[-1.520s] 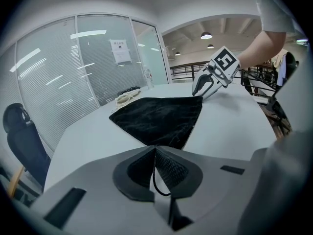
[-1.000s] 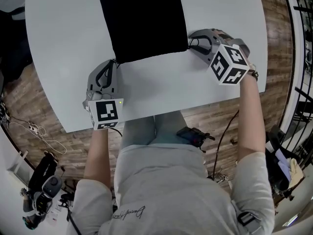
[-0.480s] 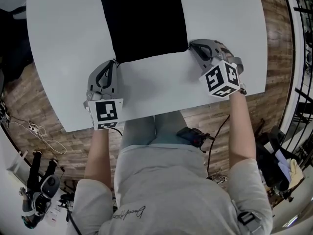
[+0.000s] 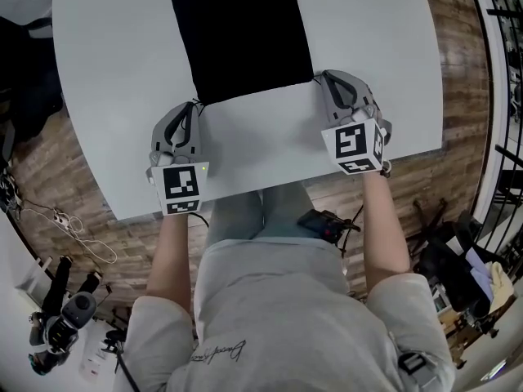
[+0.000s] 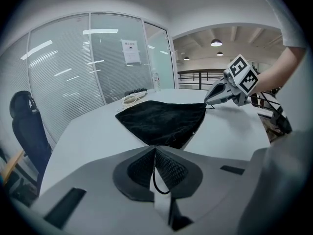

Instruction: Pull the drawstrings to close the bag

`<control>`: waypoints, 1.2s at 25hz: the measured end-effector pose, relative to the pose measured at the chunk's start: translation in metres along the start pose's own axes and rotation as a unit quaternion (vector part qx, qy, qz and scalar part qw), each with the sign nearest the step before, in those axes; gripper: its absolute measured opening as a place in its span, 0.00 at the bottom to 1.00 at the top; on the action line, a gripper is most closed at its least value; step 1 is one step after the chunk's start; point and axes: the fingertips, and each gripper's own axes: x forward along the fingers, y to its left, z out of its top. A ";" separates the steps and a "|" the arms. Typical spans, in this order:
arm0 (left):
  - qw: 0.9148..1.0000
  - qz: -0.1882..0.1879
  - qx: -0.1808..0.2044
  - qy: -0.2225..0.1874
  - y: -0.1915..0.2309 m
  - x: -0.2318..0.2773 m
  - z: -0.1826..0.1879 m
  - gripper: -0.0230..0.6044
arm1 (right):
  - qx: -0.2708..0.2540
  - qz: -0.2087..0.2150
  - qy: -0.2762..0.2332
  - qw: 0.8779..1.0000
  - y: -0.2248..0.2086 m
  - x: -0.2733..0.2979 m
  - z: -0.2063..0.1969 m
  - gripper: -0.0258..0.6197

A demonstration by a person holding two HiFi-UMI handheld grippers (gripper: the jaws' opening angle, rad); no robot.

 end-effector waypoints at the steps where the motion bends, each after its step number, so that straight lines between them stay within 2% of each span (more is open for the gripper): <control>1: 1.000 -0.001 -0.003 -0.002 0.001 -0.001 0.002 0.06 | 0.005 -0.002 -0.002 1.000 -0.001 -0.002 0.002 0.08; 9: 1.000 -0.004 -0.019 -0.023 0.004 -0.019 0.025 0.06 | 0.039 -0.009 -0.015 0.999 -0.008 -0.029 0.015 0.07; 16: 0.999 0.002 -0.006 -0.044 0.010 -0.043 0.053 0.06 | 0.056 -0.026 -0.033 0.998 -0.018 -0.060 0.035 0.08; 30: 0.997 -0.014 0.002 -0.072 0.009 -0.078 0.092 0.06 | 0.063 -0.039 -0.056 0.996 -0.021 -0.109 0.065 0.08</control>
